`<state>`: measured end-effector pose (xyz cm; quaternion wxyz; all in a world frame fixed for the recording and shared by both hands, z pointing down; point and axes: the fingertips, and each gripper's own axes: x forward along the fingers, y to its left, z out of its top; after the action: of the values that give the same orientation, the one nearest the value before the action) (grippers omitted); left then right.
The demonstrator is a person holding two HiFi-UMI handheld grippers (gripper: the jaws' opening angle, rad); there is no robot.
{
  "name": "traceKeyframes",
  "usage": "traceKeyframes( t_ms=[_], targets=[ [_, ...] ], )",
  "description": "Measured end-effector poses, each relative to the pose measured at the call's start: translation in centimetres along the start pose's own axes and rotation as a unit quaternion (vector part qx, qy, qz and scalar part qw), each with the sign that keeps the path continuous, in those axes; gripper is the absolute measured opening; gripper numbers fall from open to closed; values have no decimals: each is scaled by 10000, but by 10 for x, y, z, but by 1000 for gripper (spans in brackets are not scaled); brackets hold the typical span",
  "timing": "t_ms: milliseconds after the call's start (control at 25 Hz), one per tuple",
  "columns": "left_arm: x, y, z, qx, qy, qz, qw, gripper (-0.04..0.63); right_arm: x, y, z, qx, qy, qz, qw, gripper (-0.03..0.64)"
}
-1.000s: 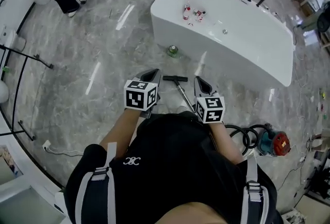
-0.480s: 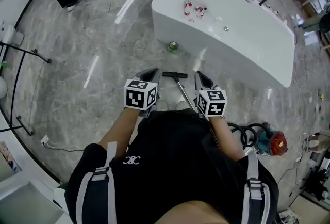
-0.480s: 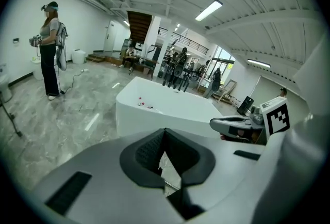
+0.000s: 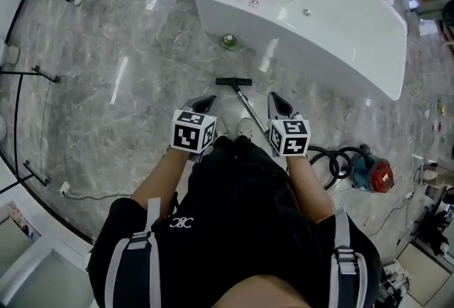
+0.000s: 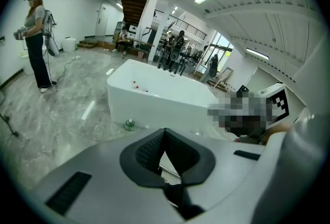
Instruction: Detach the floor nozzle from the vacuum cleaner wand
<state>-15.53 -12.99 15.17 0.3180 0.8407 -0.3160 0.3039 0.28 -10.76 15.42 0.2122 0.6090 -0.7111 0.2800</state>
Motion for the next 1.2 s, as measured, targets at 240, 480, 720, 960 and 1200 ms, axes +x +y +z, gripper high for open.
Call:
traceKeyframes(
  t_ms=[240,480,720,960,1200],
  targets=[
    [65,-13,-22,-312,457,-331,9979,5,32,-35,-43,88,385,-13,9992,11],
    [135,-12,-70,-732,821,-317,9934,5,71,-76,-133,207,1120,151,9934,11],
    [216,12,-128,-1215,1121,-229,9860,5,152,-111,-220,-408,1610,429,9852,11],
    [316,52,-185,-816,1300,122,9881,5,242,-136,-324,-660,2034,799,9736,11],
    [408,74,-236,-1098,1349,6,9848,5,313,-153,-428,-371,2338,960,9668,11]
  ],
)
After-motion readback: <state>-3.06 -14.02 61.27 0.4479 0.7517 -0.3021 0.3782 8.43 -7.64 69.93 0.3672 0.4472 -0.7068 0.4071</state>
